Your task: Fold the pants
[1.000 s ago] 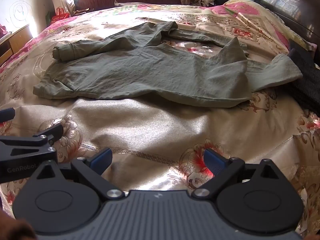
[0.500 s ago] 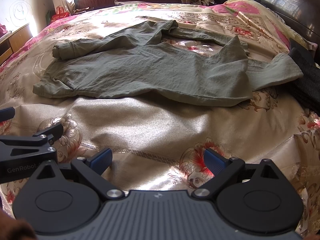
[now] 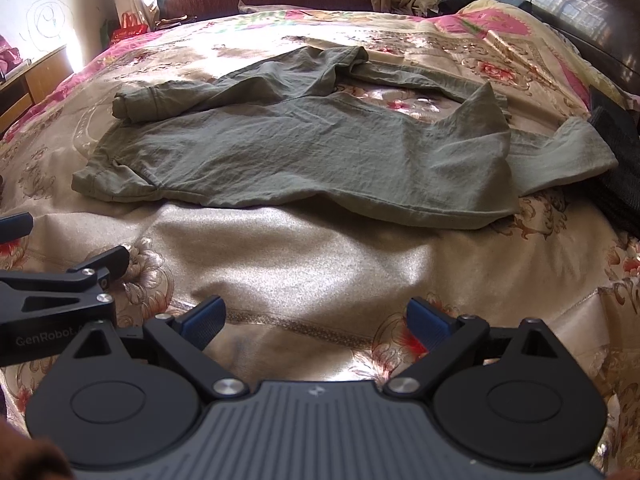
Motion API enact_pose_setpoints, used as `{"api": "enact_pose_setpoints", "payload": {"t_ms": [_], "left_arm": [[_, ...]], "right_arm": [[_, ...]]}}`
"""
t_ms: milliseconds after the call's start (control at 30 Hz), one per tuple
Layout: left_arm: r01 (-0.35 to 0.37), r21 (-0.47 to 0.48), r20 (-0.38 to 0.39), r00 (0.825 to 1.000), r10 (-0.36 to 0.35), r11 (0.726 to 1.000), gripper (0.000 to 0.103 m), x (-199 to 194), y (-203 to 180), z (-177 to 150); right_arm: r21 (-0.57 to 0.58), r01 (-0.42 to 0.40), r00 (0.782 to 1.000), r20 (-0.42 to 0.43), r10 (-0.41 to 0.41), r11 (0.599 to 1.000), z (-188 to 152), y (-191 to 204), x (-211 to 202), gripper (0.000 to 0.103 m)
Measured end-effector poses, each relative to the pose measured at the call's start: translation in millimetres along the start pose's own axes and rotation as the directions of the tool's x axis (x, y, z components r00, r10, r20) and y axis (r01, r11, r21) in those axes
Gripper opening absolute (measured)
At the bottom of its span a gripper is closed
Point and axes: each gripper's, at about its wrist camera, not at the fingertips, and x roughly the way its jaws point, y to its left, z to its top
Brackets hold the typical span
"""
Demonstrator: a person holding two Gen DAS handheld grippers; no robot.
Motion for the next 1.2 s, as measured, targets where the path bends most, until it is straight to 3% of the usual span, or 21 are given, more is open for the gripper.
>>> {"api": "enact_pose_setpoints", "payload": {"t_ms": [367, 667, 833, 933, 1067, 1200], "left_arm": [[-0.026, -0.04, 0.021, 0.999, 0.027, 0.999, 0.103, 29.0, 36.2, 14.7], [-0.02, 0.044, 0.04, 0.999, 0.018, 0.999, 0.103, 60.7, 55.6, 28.5], [0.018, 0.065, -0.023, 1.0, -0.017, 0.998, 0.103, 89.5, 68.1, 30.4], [0.039, 0.066, -0.071, 0.997, -0.034, 0.997, 0.096, 105.8, 76.3, 29.3], [0.096, 0.027, -0.11, 0.99, -0.092, 0.995, 0.087, 115.8, 81.4, 35.6], [0.099, 0.065, -0.124, 0.988, -0.09, 0.993, 0.078, 116.7, 79.3, 38.9]], "right_arm": [[-0.124, -0.035, 0.998, 0.041, 0.04, 0.992, 36.6, 32.3, 22.8, 0.097], [-0.261, -0.072, 0.995, 0.046, 0.087, 0.963, 62.2, 55.1, 49.6, 0.096], [-0.359, -0.11, 0.991, 0.036, 0.131, 0.927, 68.1, 64.3, 62.2, 0.091], [-0.423, -0.135, 0.986, 0.036, 0.165, 0.896, 70.5, 73.6, 70.3, 0.089], [-0.483, -0.16, 0.982, 0.014, 0.19, 0.861, 74.1, 86.1, 86.8, 0.071], [-0.449, -0.242, 0.968, -0.048, 0.247, 0.86, 83.3, 86.6, 97.3, 0.052]]}}
